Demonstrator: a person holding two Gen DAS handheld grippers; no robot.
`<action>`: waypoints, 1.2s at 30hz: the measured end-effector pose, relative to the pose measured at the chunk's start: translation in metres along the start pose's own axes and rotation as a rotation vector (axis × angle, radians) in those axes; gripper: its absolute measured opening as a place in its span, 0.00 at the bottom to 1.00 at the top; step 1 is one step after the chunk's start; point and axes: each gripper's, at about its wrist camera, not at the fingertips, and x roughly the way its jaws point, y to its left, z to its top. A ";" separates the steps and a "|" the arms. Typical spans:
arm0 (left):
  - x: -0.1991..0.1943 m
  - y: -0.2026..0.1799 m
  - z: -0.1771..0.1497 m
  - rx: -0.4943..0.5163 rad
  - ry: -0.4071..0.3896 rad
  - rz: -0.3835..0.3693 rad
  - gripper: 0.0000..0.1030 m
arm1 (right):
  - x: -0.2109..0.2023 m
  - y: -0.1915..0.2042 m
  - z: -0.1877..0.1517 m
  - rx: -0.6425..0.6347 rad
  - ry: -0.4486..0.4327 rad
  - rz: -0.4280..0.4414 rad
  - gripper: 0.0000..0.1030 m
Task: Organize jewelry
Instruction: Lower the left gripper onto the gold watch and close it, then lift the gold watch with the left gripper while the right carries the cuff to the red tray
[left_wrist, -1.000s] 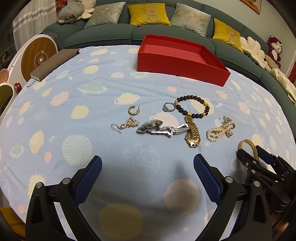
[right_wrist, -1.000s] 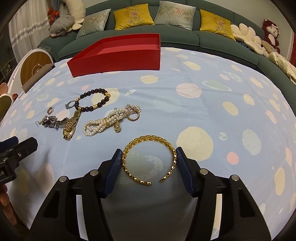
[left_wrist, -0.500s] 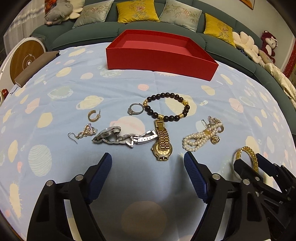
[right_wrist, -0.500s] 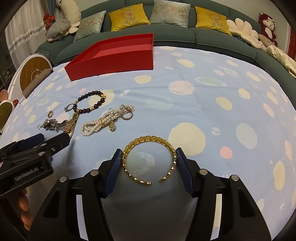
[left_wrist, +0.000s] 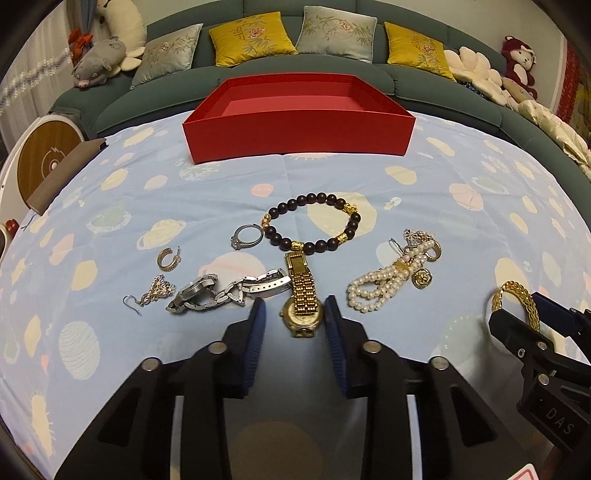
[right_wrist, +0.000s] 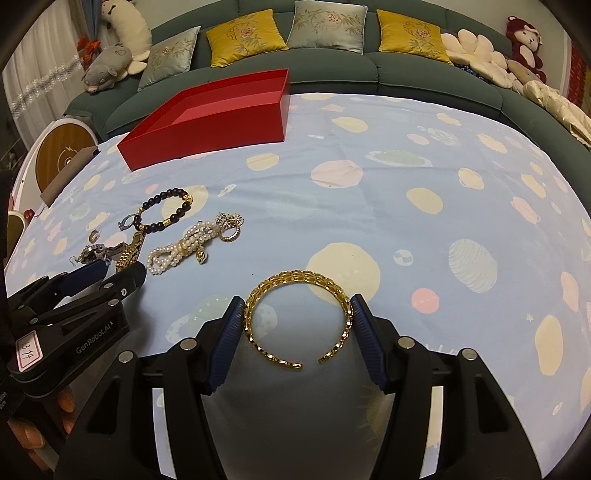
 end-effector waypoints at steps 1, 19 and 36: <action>0.000 0.001 0.000 -0.005 0.004 -0.006 0.21 | -0.001 -0.001 0.000 0.001 -0.001 0.000 0.55; -0.053 0.024 -0.006 -0.040 -0.063 -0.130 0.20 | -0.016 0.011 0.006 -0.029 -0.054 0.018 0.55; -0.107 0.050 0.027 -0.074 -0.142 -0.165 0.20 | -0.052 0.054 0.035 -0.104 -0.183 0.087 0.55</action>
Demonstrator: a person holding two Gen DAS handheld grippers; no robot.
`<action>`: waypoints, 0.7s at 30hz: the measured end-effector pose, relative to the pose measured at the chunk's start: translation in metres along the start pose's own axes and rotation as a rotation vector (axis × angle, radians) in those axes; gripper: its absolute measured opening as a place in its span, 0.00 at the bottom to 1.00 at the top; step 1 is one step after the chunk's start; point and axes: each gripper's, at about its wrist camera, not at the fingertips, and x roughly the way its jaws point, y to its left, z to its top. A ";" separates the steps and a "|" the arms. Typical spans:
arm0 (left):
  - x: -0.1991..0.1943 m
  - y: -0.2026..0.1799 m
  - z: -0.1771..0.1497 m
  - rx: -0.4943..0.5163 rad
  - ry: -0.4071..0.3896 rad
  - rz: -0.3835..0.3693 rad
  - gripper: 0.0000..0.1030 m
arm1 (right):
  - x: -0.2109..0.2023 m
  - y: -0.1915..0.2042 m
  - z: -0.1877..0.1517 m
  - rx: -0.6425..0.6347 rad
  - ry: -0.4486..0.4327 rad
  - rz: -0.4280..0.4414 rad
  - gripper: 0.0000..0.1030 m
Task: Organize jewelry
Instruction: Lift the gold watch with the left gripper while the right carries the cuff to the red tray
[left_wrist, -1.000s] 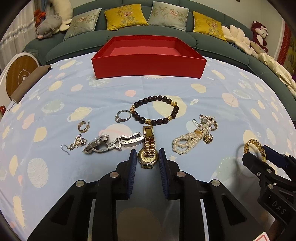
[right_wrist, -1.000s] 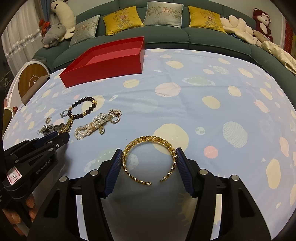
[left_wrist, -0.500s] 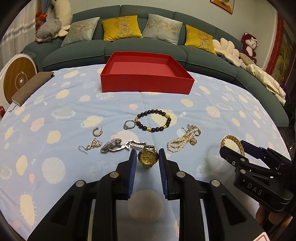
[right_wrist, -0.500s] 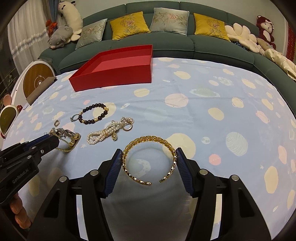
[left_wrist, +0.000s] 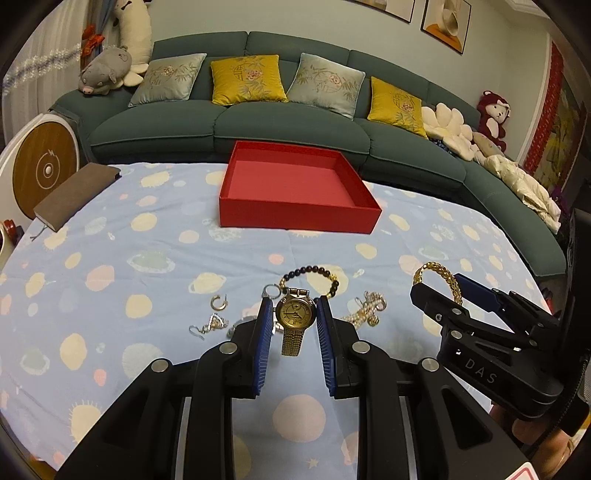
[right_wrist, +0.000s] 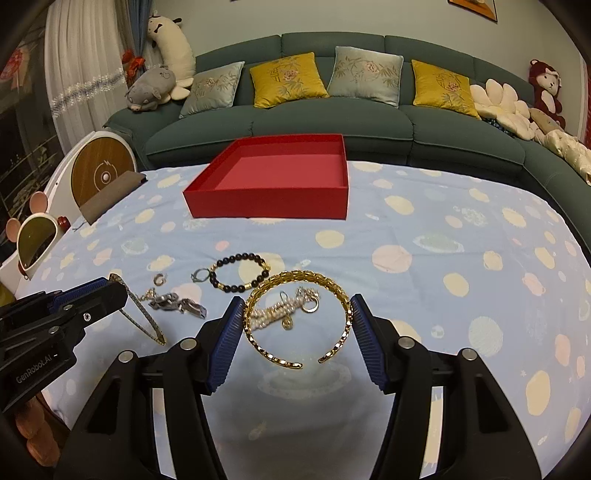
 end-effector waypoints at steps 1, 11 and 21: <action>-0.003 0.000 0.008 0.002 -0.008 -0.005 0.20 | -0.001 0.001 0.006 -0.001 -0.009 0.003 0.55; 0.010 0.006 0.114 0.023 -0.118 0.029 0.20 | 0.009 -0.003 0.095 0.024 -0.068 0.074 0.55; 0.107 0.019 0.210 0.004 -0.123 0.077 0.20 | 0.093 -0.014 0.191 0.043 -0.059 0.055 0.55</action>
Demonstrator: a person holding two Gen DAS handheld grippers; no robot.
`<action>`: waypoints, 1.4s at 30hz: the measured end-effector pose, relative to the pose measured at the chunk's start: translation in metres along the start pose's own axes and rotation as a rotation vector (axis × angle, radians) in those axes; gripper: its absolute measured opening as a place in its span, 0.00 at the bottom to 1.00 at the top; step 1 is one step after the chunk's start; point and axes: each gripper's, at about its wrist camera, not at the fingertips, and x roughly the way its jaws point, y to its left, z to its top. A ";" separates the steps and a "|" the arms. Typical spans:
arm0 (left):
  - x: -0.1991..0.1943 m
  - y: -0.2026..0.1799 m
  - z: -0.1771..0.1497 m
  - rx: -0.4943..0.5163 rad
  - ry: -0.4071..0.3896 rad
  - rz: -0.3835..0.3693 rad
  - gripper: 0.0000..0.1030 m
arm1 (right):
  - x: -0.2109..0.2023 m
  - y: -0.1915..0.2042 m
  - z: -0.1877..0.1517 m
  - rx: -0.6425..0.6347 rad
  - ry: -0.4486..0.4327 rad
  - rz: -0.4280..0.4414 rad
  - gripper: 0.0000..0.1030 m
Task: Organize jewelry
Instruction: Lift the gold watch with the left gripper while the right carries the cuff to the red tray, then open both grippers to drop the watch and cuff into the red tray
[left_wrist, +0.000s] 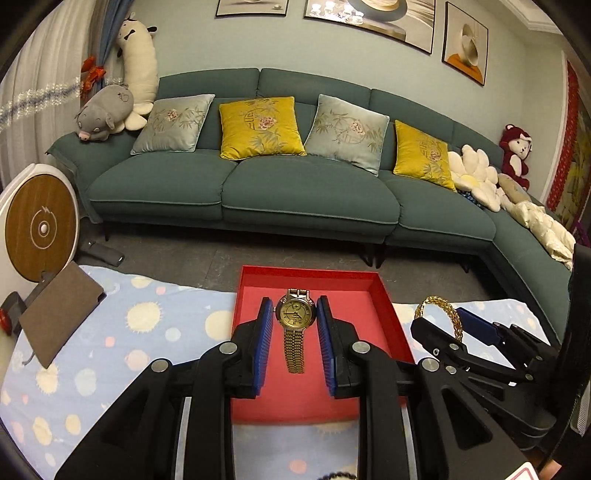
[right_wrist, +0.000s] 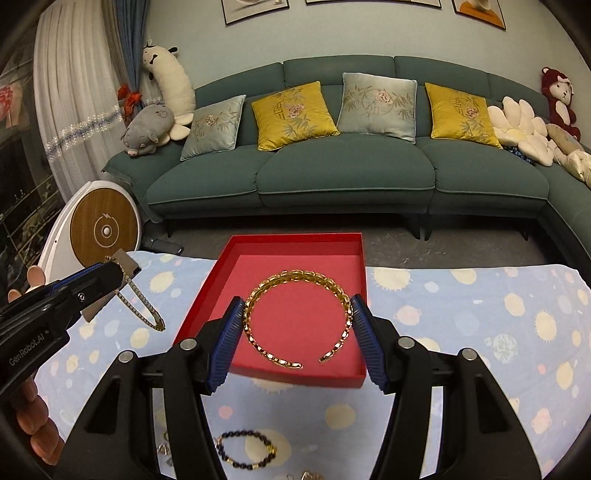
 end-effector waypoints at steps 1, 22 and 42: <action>0.013 -0.001 0.004 0.009 0.008 0.018 0.20 | 0.011 0.000 0.005 -0.004 0.001 -0.010 0.55; 0.179 0.021 0.003 -0.063 0.180 0.115 0.23 | 0.185 -0.035 0.025 0.039 0.199 -0.053 0.56; -0.034 0.055 -0.074 -0.013 0.105 0.127 0.58 | -0.031 -0.037 -0.024 -0.030 -0.023 0.004 0.73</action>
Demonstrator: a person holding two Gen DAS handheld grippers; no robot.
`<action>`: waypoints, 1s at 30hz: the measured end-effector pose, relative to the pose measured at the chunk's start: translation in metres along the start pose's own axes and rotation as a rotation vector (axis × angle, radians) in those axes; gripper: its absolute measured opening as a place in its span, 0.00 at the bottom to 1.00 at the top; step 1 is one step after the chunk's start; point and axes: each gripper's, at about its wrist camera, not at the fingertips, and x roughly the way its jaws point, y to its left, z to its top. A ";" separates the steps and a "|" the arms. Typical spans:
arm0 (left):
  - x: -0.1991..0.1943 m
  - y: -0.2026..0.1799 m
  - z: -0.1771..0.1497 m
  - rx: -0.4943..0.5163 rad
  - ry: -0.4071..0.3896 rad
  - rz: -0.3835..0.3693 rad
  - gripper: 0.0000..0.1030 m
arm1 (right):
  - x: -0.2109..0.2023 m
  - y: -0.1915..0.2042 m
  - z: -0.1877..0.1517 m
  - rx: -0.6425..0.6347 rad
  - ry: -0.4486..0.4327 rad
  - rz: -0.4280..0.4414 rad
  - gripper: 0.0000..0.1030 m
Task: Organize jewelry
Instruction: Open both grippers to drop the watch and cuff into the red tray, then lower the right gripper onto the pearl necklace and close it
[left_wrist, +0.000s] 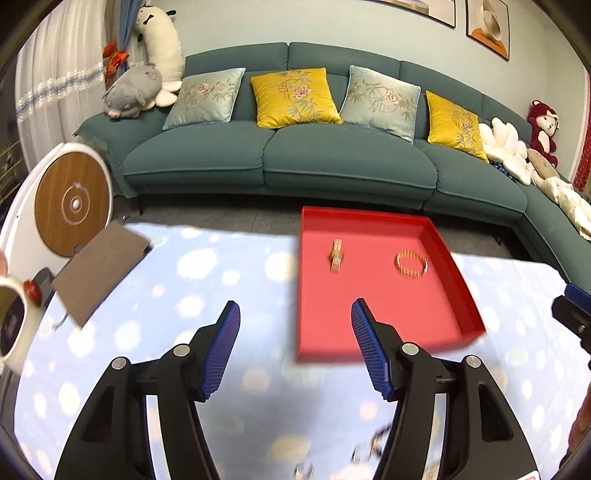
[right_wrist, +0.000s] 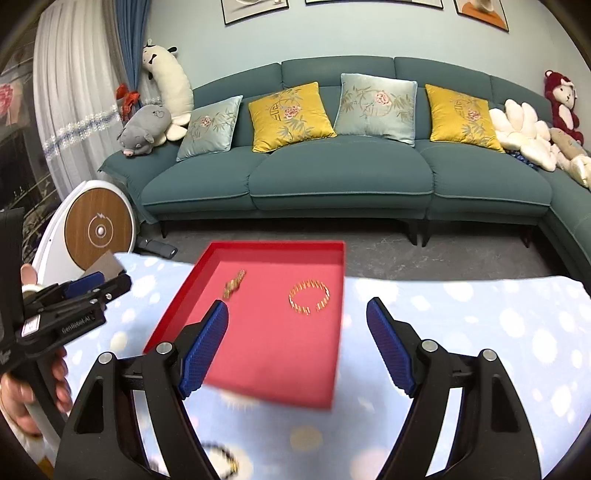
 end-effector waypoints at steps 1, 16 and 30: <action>-0.007 0.002 -0.010 -0.005 0.006 0.000 0.58 | -0.015 0.000 -0.010 -0.001 0.006 -0.001 0.74; -0.040 -0.007 -0.158 0.029 0.128 -0.044 0.59 | -0.075 0.027 -0.156 0.022 0.136 -0.016 0.76; -0.013 -0.036 -0.177 0.046 0.208 -0.043 0.58 | -0.052 0.032 -0.173 0.003 0.190 -0.037 0.76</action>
